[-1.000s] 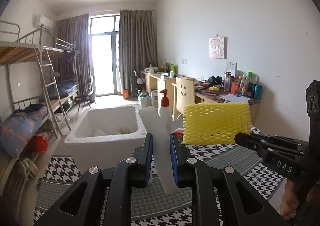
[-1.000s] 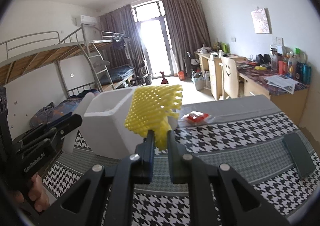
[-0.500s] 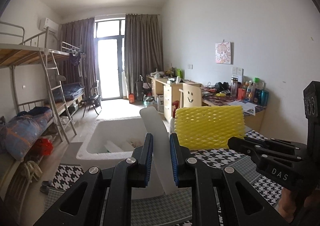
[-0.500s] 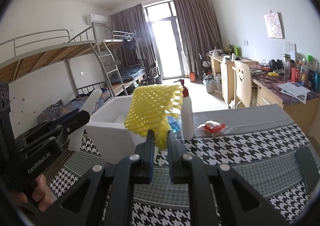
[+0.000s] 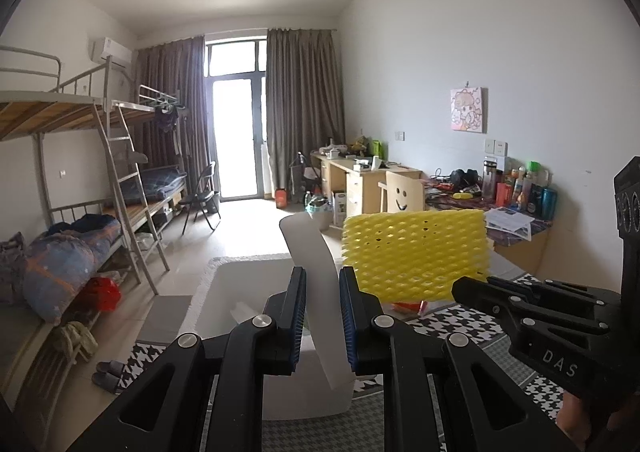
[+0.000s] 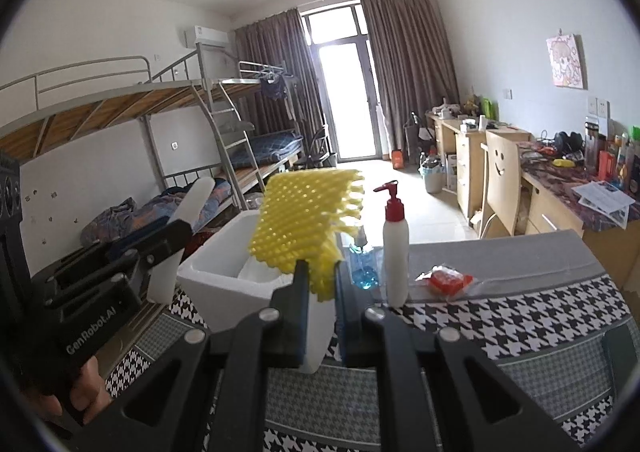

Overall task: Organize soft objects
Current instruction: 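Carry the sponge with the right tool over the white foam box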

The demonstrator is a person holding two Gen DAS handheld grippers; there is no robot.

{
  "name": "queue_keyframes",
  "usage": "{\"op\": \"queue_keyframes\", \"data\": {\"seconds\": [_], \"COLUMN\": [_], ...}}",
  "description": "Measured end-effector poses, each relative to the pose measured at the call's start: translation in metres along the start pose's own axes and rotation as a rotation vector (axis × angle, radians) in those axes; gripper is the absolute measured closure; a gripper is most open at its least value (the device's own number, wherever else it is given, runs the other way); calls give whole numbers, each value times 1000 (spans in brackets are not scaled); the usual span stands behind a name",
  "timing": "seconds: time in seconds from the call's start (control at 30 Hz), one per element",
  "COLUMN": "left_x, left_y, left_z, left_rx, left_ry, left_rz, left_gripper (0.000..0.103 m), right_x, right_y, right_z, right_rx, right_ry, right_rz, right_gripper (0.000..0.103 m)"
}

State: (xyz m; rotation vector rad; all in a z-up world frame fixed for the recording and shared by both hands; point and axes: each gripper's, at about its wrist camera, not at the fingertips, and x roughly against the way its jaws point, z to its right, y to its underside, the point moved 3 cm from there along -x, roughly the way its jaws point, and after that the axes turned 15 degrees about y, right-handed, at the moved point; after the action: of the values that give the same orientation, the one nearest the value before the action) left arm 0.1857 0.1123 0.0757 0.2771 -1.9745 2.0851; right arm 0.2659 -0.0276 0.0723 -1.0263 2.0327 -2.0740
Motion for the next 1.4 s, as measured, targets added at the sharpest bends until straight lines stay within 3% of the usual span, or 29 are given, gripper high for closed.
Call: {"op": "queue_keyframes", "data": {"seconds": [0.53,0.87,1.4], "left_x": [-25,-52,-75], "left_y": [-17,-10,-2], "left_z": [-33,-58,-75], "left_rx": [33,72,107], "left_ry": [-75,-118,-145], "left_rz": [-7,-70,-124], "left_gripper": [85,85,85], "right_x": [-17,-47,-68], "right_y": [-23,-26,-24], "right_z": [-17,-32,-43], "right_rx": [27,71,91], "right_ry": [4,34,8], "right_rz": [17,-13,-61], "right_gripper": [88,88,88]}}
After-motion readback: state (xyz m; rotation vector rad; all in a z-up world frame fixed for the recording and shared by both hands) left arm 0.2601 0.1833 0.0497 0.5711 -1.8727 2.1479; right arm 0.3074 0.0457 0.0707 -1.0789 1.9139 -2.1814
